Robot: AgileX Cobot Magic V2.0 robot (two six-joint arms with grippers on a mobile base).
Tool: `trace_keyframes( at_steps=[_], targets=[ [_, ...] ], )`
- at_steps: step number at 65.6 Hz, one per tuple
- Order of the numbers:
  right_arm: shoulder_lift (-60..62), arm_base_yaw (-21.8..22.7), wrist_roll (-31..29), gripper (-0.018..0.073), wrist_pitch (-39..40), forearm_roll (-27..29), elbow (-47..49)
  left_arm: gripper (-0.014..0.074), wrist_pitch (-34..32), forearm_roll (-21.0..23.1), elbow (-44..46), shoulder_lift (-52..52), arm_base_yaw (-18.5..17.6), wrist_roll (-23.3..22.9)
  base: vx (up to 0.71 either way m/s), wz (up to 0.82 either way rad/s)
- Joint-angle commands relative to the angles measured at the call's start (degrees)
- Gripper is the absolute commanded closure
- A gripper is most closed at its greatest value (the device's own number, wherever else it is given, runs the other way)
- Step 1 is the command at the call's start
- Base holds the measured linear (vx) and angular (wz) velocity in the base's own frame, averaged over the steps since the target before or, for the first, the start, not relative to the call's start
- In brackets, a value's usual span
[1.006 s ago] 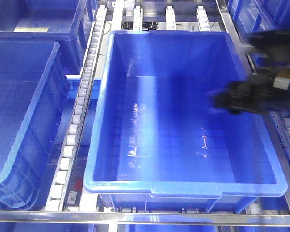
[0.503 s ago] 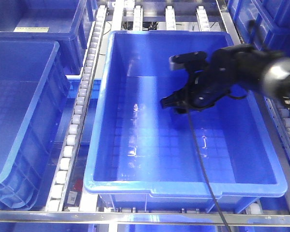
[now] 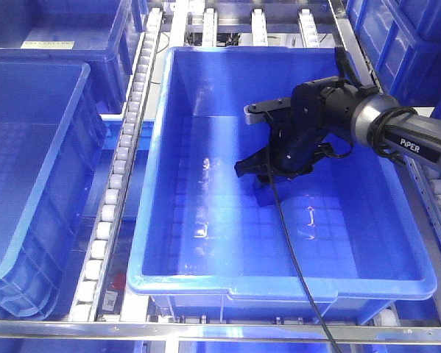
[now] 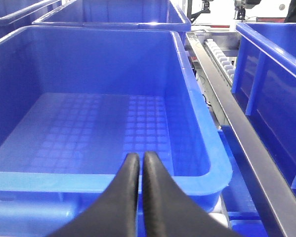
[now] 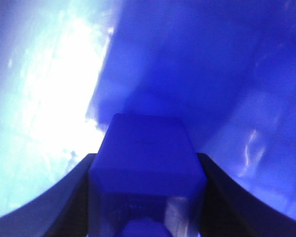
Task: Pour parts from conveyor to right shelf
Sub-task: 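Extend the right gripper with the blue part into the bin, then open the right gripper to release the blue part in the bin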
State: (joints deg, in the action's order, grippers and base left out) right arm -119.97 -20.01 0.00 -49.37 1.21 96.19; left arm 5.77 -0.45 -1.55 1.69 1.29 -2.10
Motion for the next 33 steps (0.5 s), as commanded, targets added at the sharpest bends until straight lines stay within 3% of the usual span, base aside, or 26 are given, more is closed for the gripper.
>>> trace_keyframes(
  at_steps=[1,22,33],
  targets=[
    [3.4,0.2,-0.5,0.0447,1.5,-0.2,2.1,0.0602,-4.5,0.5,1.1,0.9,0.2,-0.5,0.0,0.0],
    [3.6,0.2,-0.8,-0.0036,2.1,-0.2,2.1,0.0602,-4.5,0.5,1.1,0.9,0.2,-0.5,0.0,0.0],
    [4.7,0.1,-0.8,-0.0074,3.6,-0.5,2.1,0.0602,-4.5,0.5,1.1,0.9,0.2,-0.5,0.0,0.0]
  ],
)
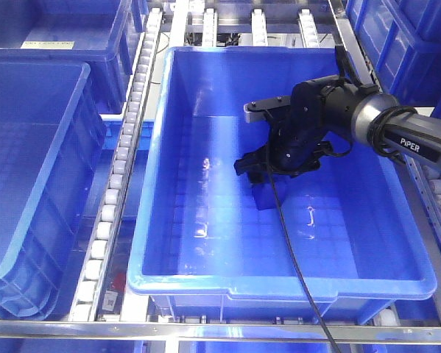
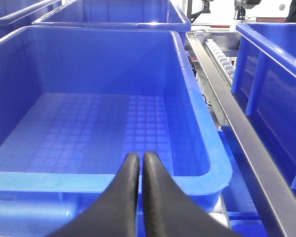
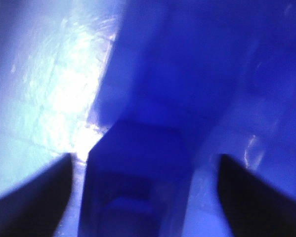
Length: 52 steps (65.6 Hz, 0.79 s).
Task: Pour parts from conveyor to right shelf
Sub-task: 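Open the right gripper to release the blue part in the bin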
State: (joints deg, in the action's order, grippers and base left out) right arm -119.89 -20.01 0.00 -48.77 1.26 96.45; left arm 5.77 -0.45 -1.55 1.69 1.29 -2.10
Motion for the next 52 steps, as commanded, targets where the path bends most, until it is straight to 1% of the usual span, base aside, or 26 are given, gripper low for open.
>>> trace_keyframes(
  at_steps=[1,8,15,20,25,28,30,31,32,37,41,46,49,50,52],
  targets=[
    [4.8,0.1,-0.8,-0.0074,3.3,-0.6,1.8,0.0602,-4.5,0.5,1.1,0.9,0.2,-0.5,0.0,0.0],
    [7.0,0.1,-0.8,-0.0052,8.1,-0.6,0.2,0.0602,-4.5,0.5,1.1,0.9,0.2,-0.5,0.0,0.0],
    [10.9,-0.5,-0.8,-0.0023,17.7,-1.3,-5.2,0.0602,-4.5,0.5,1.1,0.9,0.2,-0.5,0.0,0.0],
    [14.2,-0.6,-0.8,-0.0003,27.0,-1.3,-11.7,0.0602,-4.5,0.5,1.1,0.9,0.2,-0.5,0.0,0.0],
    [18.0,-0.8,-0.8,0.002,34.5,-1.6,-17.8,0.0602,-4.5,0.5,1.1,0.9,0.2,-0.5,0.0,0.0],
    [20.8,-1.1,-1.2,0.0041,40.3,-1.7,-23.0,0.0602,-4.5,0.5,1.1,0.9,0.2,-0.5,0.0,0.0],
    [22.6,-1.1,-1.2,0.0057,42.4,-1.7,-24.9,0.0602,-4.5,0.5,1.1,0.9,0.2,-0.5,0.0,0.0],
    [23.9,-1.1,-1.2,0.0071,45.1,-1.7,-27.5,0.0602,-4.5,0.5,1.1,0.9,0.2,-0.5,0.0,0.0],
    [24.8,-1.1,-1.2,0.0082,45.7,-1.7,-28.1,0.0602,-4.5,0.5,1.1,0.9,0.2,-0.5,0.0,0.0],
    [29.8,-1.1,-1.2,0.0165,52.9,-1.7,-35.5,0.0602,-4.5,0.5,1.1,0.9,0.2,-0.5,0.0,0.0],
    [34.1,-1.1,-1.2,0.0268,56.9,-1.7,-40.5,0.0602,-4.5,0.5,1.1,0.9,0.2,-0.5,0.0,0.0],
    [40.2,-1.1,-1.4,0.0463,60.1,-1.7,-46.6,0.0602,-4.5,0.5,1.1,0.9,0.2,-0.5,0.0,0.0],
    [43.8,-1.1,-1.6,0.0559,61.1,-1.7,-49.7,0.0602,-4.5,0.5,1.1,0.9,0.2,-0.5,0.0,0.0],
    [45.4,-1.1,-1.7,0.0576,61.6,-1.3,-50.6,0.0602,-4.5,0.5,1.1,0.9,0.2,-0.5,0.0,0.0],
    [47.4,-1.0,-1.9,0.0574,62.1,-1.3,-52.7,0.0602,-4.5,0.5,1.1,0.9,0.2,-0.5,0.0,0.0]
  ],
)
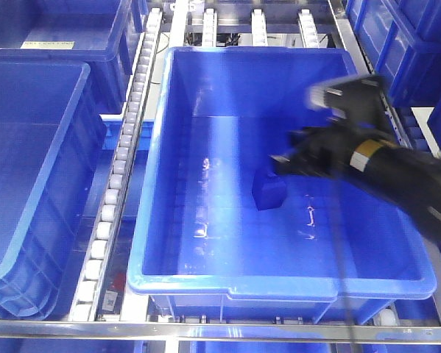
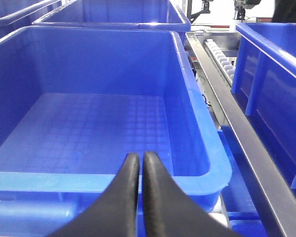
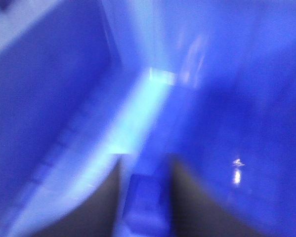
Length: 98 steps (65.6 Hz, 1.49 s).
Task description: Pour parts from conveyor to right shelf
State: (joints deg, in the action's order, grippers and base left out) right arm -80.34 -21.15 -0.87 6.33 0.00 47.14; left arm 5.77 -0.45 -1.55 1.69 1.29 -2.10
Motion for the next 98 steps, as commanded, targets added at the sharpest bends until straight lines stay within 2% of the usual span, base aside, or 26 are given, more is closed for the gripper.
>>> trace_keyframes(
  at_steps=[1,16,25,59,63,72,82,89,98],
  targets=[
    [9.3,0.2,-1.2,0.0573,7.2,0.0,-4.5,0.0602,-4.5,0.5,1.1,0.9,0.2,-0.5,0.0,0.0],
    [24.9,0.2,-8.2,0.0568,7.8,4.5,-15.4,0.0602,-4.5,0.5,1.1,0.9,0.2,-0.5,0.0,0.0],
    [31.2,0.2,-8.4,0.0568,7.7,4.4,-19.2,0.0602,-4.5,0.5,1.1,0.9,0.2,-0.5,0.0,0.0],
    [31.5,0.3,-8.0,0.0568,7.7,4.4,-19.9,0.0602,-4.5,0.5,1.1,0.9,0.2,-0.5,0.0,0.0],
    [32.2,2.7,-8.0,0.0568,6.3,4.3,-19.9,0.0602,-4.5,0.5,1.1,0.9,0.2,-0.5,0.0,0.0],
    [38.1,13.1,-8.0,0.0568,-3.1,0.0,-19.9,0.0602,-4.5,0.5,1.1,0.9,0.2,-0.5,0.0,0.0],
    [47.7,21.5,-8.0,0.0568,-9.2,-3.7,-20.7,0.0602,-4.5,0.5,1.1,0.9,0.2,-0.5,0.0,0.0],
    [55.0,25.9,-8.0,0.0568,-9.1,-3.3,-25.7,0.0602,-4.5,0.5,1.1,0.9,0.2,-0.5,0.0,0.0],
    [63.6,27.6,-8.0,0.0568,-9.1,-3.2,-34.1,0.0602,-4.5,0.5,1.1,0.9,0.2,-0.5,0.0,0.0]
  ],
)
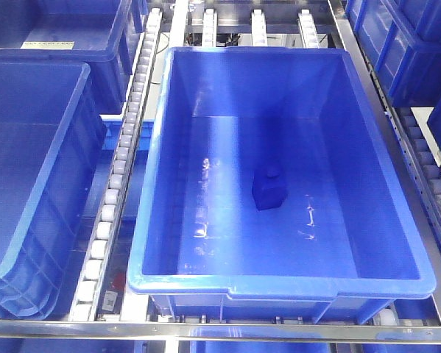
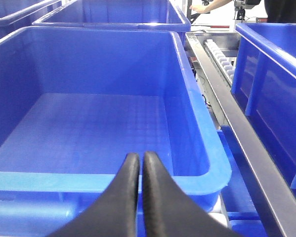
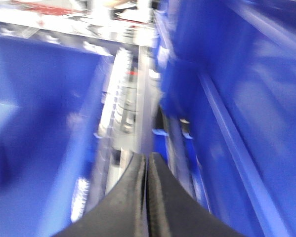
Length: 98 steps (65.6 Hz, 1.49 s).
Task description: Pour parts from conveyor to right shelf
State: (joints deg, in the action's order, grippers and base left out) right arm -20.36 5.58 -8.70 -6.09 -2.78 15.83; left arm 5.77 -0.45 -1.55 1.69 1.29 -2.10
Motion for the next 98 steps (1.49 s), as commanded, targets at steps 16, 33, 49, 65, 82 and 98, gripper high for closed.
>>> trace_keyframes(
  at_steps=[16,33,49,65,82,98],
  targets=[
    [19.5,0.9,-0.1,0.0568,3.3,-0.4,-15.9,0.0602,-4.5,0.5,1.1,0.9,0.2,-0.5,0.0,0.0],
    [21.8,0.6,0.0,0.0568,-2.4,-0.6,-18.0,0.0602,-4.5,0.5,1.1,0.8,0.1,-0.5,0.0,0.0],
    [21.8,-2.1,0.0,0.0568,2.6,-0.4,-18.0,0.0602,-4.5,0.5,1.1,0.8,0.1,-0.5,0.0,0.0],
    [21.8,-2.7,0.0,0.0568,2.1,-0.4,-18.0,0.0602,-4.5,0.5,1.1,0.8,0.1,-0.5,0.0,0.0],
    [21.8,-2.7,0.0,0.0568,2.1,-0.5,-17.9,0.0602,-4.5,0.5,1.1,0.8,0.1,-0.5,0.0,0.0],
    [21.8,-2.7,0.0,0.0568,2.1,-0.5,-17.9,0.0602,-4.5,0.5,1.1,0.8,0.1,-0.5,0.0,0.0]
  ],
)
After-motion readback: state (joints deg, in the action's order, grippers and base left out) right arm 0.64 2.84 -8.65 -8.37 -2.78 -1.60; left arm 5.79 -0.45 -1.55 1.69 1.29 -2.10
